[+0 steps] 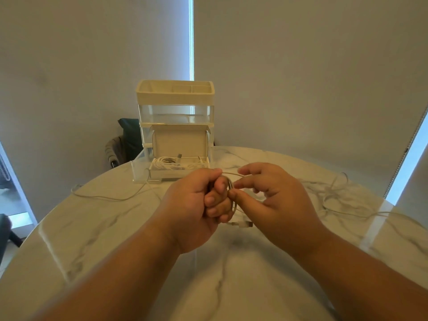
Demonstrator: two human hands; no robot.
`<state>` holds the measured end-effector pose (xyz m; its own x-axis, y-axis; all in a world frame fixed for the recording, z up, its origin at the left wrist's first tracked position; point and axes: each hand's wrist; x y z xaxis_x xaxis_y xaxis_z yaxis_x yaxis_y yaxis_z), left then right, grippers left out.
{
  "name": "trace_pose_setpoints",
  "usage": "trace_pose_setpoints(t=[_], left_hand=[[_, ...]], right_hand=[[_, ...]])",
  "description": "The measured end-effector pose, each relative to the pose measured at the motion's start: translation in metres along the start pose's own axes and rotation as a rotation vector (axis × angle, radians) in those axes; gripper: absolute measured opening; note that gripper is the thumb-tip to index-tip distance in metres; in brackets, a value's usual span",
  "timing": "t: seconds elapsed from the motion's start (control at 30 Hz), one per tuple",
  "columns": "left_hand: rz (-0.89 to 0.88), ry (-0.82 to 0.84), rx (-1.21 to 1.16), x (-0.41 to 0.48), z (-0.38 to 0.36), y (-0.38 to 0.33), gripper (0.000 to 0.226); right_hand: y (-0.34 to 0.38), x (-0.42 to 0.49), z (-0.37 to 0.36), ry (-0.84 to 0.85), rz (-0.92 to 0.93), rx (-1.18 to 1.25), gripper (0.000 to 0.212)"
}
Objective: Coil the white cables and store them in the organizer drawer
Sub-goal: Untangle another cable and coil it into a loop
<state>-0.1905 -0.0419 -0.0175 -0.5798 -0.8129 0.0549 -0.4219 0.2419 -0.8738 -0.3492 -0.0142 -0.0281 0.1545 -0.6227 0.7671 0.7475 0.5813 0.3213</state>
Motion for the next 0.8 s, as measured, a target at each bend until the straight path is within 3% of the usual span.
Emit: trace_pose_setpoints(t=[0.1,0.33,0.5,0.63,0.8], left_hand=[[0.000,-0.020,0.029,0.001,0.002,0.001,0.045],[0.065,-0.028,0.121,0.000,0.002,0.002,0.046],[0.042,-0.072,0.017,0.003,0.000,0.006,0.042],[-0.005,-0.098,-0.149,0.005,0.001,0.005,0.038],[-0.008,-0.052,-0.307,0.004,0.000,0.001,0.035]], right_hand=[[0.000,0.001,-0.001,0.111,-0.021,-0.031,0.014],[0.007,0.001,-0.003,0.160,-0.065,-0.038,0.026],[0.000,0.003,-0.008,0.185,-0.025,0.006,0.027],[-0.010,0.002,-0.010,0.279,-0.025,0.198,0.025],[-0.010,-0.006,-0.020,0.168,-0.255,0.598,0.027]])
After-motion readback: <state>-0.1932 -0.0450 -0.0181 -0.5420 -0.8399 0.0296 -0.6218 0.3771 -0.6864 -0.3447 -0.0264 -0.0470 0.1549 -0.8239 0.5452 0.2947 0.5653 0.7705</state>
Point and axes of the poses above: each hand's wrist, its own x-axis towards the middle knuckle, its own z-axis out of the back of the hand, y = z × x, and after that the axes turned 6 degrees about z, right-handed
